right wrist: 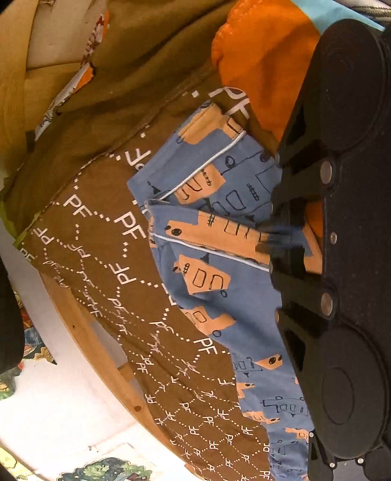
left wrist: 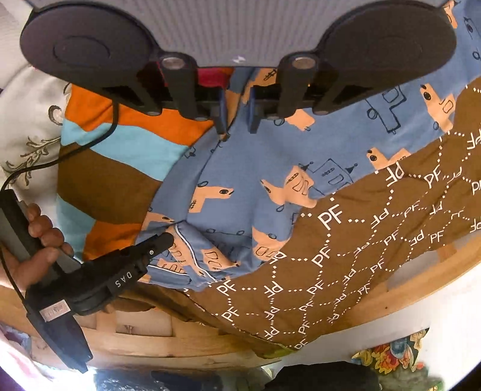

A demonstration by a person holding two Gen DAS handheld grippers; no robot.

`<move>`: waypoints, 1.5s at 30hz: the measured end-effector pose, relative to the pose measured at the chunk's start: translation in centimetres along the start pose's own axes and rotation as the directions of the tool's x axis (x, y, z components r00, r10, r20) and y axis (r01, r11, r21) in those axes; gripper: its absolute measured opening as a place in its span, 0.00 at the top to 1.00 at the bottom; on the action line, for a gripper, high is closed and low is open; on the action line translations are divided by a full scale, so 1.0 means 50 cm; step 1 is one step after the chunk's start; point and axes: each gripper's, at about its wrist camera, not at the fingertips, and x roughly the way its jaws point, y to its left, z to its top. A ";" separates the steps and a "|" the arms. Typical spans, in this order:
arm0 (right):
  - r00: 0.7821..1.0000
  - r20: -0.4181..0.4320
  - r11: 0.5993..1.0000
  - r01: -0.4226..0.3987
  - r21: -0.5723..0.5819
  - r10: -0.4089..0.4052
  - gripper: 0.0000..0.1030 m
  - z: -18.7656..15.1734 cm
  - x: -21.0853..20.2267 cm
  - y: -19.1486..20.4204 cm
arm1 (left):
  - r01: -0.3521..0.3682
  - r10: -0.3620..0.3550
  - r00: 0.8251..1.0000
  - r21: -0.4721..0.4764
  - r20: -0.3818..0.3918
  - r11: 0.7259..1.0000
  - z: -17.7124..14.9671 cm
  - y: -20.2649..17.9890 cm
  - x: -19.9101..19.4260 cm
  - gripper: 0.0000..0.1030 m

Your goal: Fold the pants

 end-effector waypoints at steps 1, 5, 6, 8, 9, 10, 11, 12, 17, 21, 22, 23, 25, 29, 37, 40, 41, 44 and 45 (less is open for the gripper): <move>1.000 0.008 1.000 0.000 -0.004 0.001 0.96 0.001 -0.004 0.001 | 0.004 -0.004 1.000 -0.002 0.003 1.000 0.001 0.001 -0.004 0.84; 0.999 0.037 1.000 0.006 -0.028 -0.005 0.96 0.011 -0.021 -0.003 | 0.033 -0.033 0.999 -0.029 0.003 0.999 0.002 0.007 -0.012 0.79; 0.999 0.042 1.000 0.006 -0.026 -0.005 0.96 0.014 -0.023 -0.006 | 0.030 -0.030 1.000 -0.036 0.005 0.999 0.003 0.008 -0.014 0.78; 0.998 0.055 1.000 0.010 -0.020 -0.009 0.96 0.018 -0.030 -0.011 | 0.022 -0.022 1.000 -0.048 0.011 0.999 0.006 0.012 -0.017 0.78; 0.998 0.060 1.000 0.011 -0.018 -0.010 0.96 0.020 -0.033 -0.012 | 0.021 -0.020 1.000 -0.053 0.011 0.998 0.008 0.013 -0.018 0.78; 0.998 0.064 1.000 0.011 -0.016 -0.010 0.96 0.021 -0.036 -0.014 | 0.019 -0.018 1.000 -0.055 0.011 0.998 0.009 0.014 -0.018 0.77; 0.998 0.067 1.000 0.010 -0.015 -0.009 0.97 0.022 -0.038 -0.015 | 0.013 -0.012 1.000 -0.054 0.010 0.998 0.009 0.014 -0.017 0.77; 0.998 0.068 1.000 0.009 -0.016 -0.008 0.97 0.022 -0.039 -0.015 | 0.002 -0.002 1.000 -0.046 0.005 0.999 0.009 0.012 -0.014 0.77; 0.998 0.061 1.000 0.011 -0.023 -0.010 0.97 0.018 -0.035 -0.016 | -0.018 0.019 1.000 0.040 -0.023 0.999 0.003 -0.010 -0.007 0.77; 0.998 0.064 0.999 0.017 -0.034 -0.014 0.97 0.018 -0.036 -0.015 | -0.044 0.046 0.999 0.069 -0.024 0.997 0.002 -0.018 -0.006 0.97; 0.997 0.071 0.999 0.023 -0.048 -0.019 0.97 0.021 -0.040 -0.013 | -0.060 0.061 0.998 0.065 -0.016 0.996 0.002 -0.018 -0.007 0.99; 0.996 0.082 0.997 0.034 -0.068 -0.029 0.97 0.024 -0.045 -0.008 | -0.058 0.059 0.998 0.049 -0.008 0.997 0.002 -0.015 -0.012 0.99; 0.992 0.117 0.992 0.057 -0.111 -0.044 0.97 0.038 -0.062 -0.002 | -0.035 0.035 0.999 0.015 0.009 0.999 0.008 -0.006 -0.025 1.00; 0.981 0.166 0.973 0.135 -0.188 -0.104 0.97 0.078 -0.099 -0.003 | -0.018 0.018 0.999 0.011 0.042 1.000 0.019 0.003 -0.053 1.00; 0.974 0.036 0.936 0.227 -0.270 -0.225 0.97 0.077 -0.066 -0.044 | 0.040 -0.039 0.999 0.026 -0.020 0.999 0.012 0.012 -0.037 1.00; 0.974 0.044 0.924 0.224 -0.309 -0.221 0.88 0.067 -0.071 -0.036 | 0.041 -0.039 0.999 0.050 -0.034 0.998 0.006 0.005 -0.035 1.00; 0.975 0.066 0.924 0.221 -0.313 -0.211 0.80 0.074 -0.077 -0.032 | 0.038 -0.036 0.999 0.056 -0.037 0.998 0.006 0.004 -0.032 1.00; 0.977 0.103 0.917 0.211 -0.339 -0.186 0.73 0.108 -0.078 -0.020 | 0.037 -0.034 0.998 0.052 -0.050 0.998 0.006 0.002 -0.026 1.00; 0.978 0.108 0.913 0.206 -0.351 -0.179 0.73 0.122 -0.073 -0.014 | 0.038 -0.035 0.998 0.048 -0.053 0.998 0.006 0.002 -0.025 1.00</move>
